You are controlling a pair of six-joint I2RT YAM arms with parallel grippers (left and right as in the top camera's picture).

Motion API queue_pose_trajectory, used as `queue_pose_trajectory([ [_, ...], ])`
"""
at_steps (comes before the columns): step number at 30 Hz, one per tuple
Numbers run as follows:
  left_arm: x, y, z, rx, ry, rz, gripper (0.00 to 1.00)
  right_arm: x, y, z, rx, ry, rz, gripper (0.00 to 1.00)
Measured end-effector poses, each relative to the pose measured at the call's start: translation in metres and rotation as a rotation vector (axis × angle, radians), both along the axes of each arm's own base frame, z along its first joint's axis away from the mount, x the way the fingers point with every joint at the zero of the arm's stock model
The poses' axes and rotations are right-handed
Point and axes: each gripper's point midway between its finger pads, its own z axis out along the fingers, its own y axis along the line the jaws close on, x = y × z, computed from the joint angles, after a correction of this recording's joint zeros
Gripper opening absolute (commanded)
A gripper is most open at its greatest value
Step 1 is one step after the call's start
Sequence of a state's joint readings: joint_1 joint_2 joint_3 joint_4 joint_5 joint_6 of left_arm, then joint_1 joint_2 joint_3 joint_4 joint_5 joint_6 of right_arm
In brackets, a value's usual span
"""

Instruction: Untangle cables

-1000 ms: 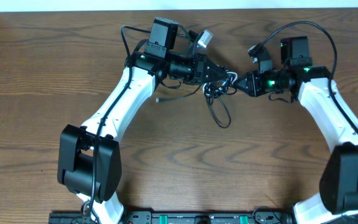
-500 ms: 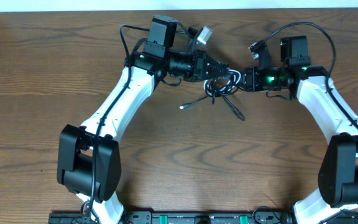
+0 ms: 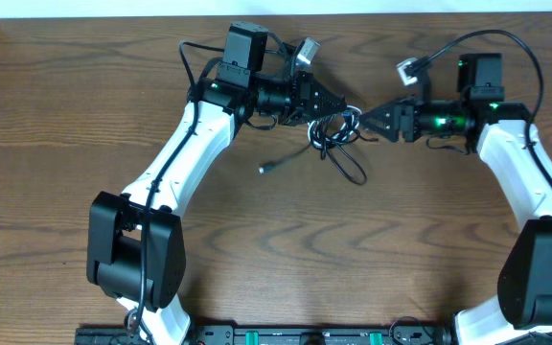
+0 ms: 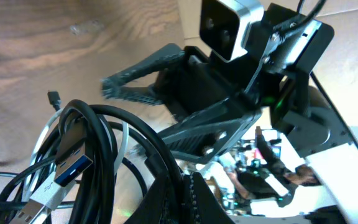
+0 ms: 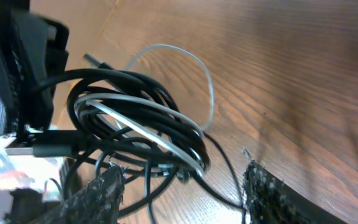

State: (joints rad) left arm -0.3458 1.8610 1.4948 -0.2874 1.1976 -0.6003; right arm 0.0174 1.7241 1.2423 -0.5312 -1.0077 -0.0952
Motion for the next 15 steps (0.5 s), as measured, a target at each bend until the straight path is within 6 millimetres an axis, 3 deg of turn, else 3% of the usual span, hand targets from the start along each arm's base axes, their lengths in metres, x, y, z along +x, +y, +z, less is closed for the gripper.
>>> queue_pose_trajectory([
  [9,-0.008,-0.002,0.011,-0.051,0.108,-0.025,0.08,0.002,0.013,-0.008,-0.084,-0.062,0.028,0.60],
  [15,-0.008,-0.006,0.031,-0.121,0.139,-0.056,0.08,0.007,0.029,-0.006,-0.113,-0.132,0.049,0.45],
])
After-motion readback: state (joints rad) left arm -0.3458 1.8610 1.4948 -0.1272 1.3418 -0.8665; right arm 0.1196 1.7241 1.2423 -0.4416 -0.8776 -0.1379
